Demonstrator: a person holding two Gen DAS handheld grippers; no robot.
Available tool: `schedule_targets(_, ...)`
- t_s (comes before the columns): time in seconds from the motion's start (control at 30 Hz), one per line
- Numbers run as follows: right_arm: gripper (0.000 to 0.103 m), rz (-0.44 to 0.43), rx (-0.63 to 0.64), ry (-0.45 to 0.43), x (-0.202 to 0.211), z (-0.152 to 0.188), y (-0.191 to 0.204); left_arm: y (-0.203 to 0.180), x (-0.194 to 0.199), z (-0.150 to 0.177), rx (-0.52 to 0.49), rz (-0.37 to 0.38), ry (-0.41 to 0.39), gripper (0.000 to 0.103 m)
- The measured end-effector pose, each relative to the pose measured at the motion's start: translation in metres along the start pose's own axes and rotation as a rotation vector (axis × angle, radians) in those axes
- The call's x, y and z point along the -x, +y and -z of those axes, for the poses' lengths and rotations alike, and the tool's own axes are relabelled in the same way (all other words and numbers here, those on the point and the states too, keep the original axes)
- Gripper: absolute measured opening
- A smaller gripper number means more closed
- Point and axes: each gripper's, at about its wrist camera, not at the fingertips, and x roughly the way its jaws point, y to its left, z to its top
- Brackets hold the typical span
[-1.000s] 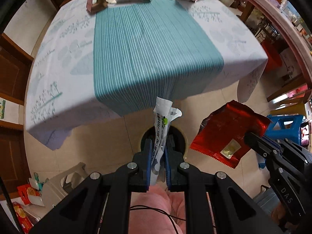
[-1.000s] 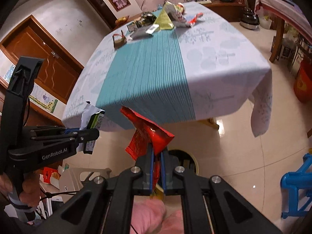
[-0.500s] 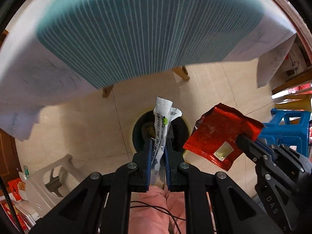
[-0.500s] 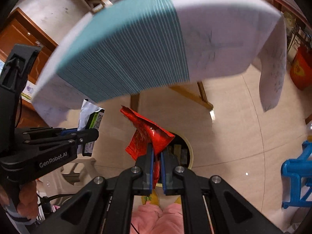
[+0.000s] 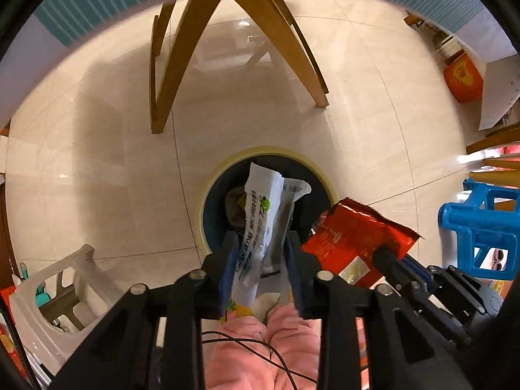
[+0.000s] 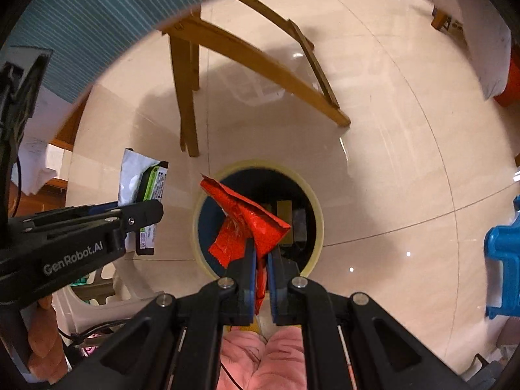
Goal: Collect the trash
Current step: 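Open both grippers over the bin to drop the sachet and wrapper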
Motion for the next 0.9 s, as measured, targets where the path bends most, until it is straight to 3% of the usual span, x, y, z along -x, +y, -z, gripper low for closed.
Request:
schedule_targets(0.13,0.006,0.013,-0.016,0.014,-0.024,0.001,-0.004,-0.006,-0.015,-0.001,-0.041,0.003,-0.031,0.06)
schedule_targets(0.2,0.006,0.014,-0.032,0.027,-0.035,-0.003,-0.007,-0.007,-0.019,-0.004,-0.072,-0.005,-0.03,0.064)
schedule_targets(0.5,0.012,0.036,-0.021,0.063,-0.062,-0.016,-0.001,0.001,-0.024,-0.008,-0.086,-0.005,-0.013,0.072)
schedule_targets(0.57,0.022,0.046,-0.016,0.061,-0.063,-0.018,0.002,0.003,-0.024,-0.008,-0.084,-0.015,-0.017,0.072)
schedule_targets(0.63,0.039,0.046,-0.023,0.049,-0.061,-0.014,0.006,0.007,-0.019,-0.006,-0.077,-0.025,-0.02,0.072)
schedule_targets(0.9,0.04,0.027,-0.063,0.033,-0.058,-0.012,0.002,0.02,0.003,0.001,-0.059,-0.042,-0.045,0.072)
